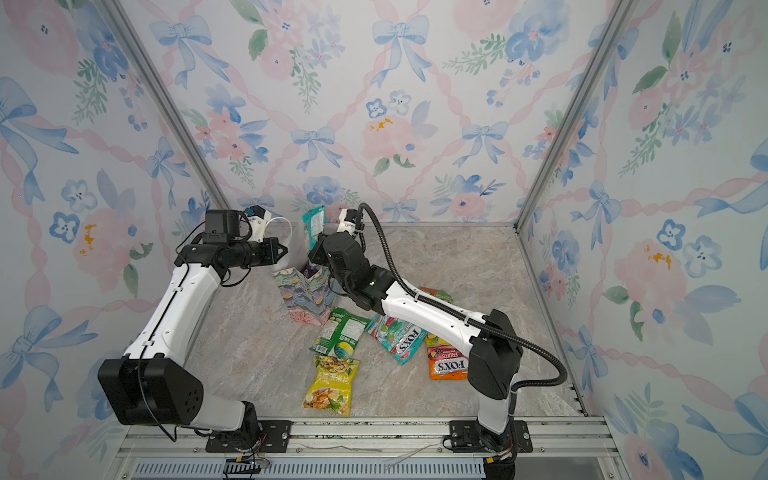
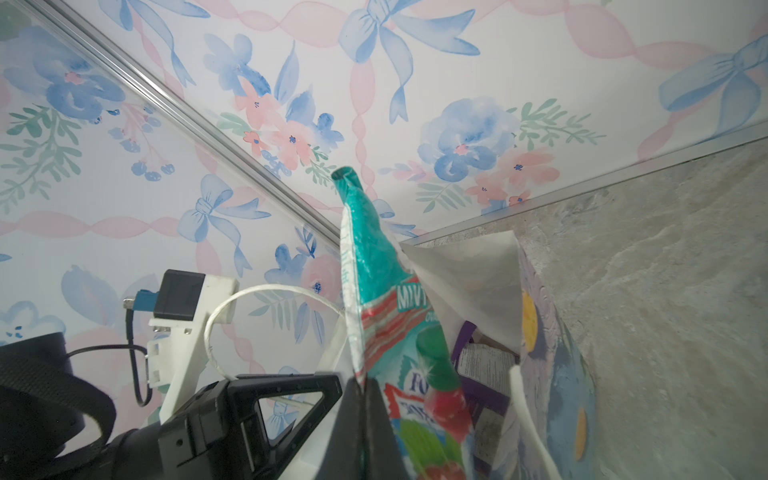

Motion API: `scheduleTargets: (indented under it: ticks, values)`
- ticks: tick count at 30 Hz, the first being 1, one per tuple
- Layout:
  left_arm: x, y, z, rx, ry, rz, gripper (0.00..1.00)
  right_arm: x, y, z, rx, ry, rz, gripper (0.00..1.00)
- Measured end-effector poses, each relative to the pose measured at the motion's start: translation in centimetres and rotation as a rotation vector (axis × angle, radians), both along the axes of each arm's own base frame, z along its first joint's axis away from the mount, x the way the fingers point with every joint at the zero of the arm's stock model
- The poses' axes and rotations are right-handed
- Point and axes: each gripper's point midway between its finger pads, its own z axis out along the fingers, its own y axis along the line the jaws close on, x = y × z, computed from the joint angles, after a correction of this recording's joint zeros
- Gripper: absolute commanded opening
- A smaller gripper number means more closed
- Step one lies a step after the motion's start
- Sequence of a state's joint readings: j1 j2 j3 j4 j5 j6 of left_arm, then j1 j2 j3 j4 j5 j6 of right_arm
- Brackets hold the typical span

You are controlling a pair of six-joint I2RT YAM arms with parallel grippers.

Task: Place the snacks into the paper bag
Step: 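Lower the teal packet into the bag opening beside the left gripper, then open the right gripper to drop the teal packet into the bag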

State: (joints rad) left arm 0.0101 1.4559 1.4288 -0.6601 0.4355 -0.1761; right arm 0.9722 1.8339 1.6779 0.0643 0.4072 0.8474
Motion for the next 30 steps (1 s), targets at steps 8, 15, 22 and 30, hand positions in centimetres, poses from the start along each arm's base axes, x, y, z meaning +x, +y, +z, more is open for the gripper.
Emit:
scheduleTargets:
  ticks: [8, 15, 22, 30]
  values:
    - [0.0, 0.0, 0.0, 0.000, 0.001, 0.000, 0.00, 0.3, 1.5, 0.6, 0.039, 0.008, 0.040, 0.00]
    - [0.0, 0.0, 0.0, 0.000, 0.001, 0.000, 0.00, 0.7, 2.7, 0.8, 0.067, 0.019, 0.060, 0.00]
    - [-0.1, 0.0, -0.1, 0.000, 0.005, 0.000, 0.00, 0.9, 3.4, -0.1, 0.079, 0.051, 0.074, 0.17]
    - [-0.2, 0.0, -0.1, 0.000, 0.005, 0.000, 0.00, 1.2, 3.3, -0.1, 0.067, 0.044, 0.088, 0.63]
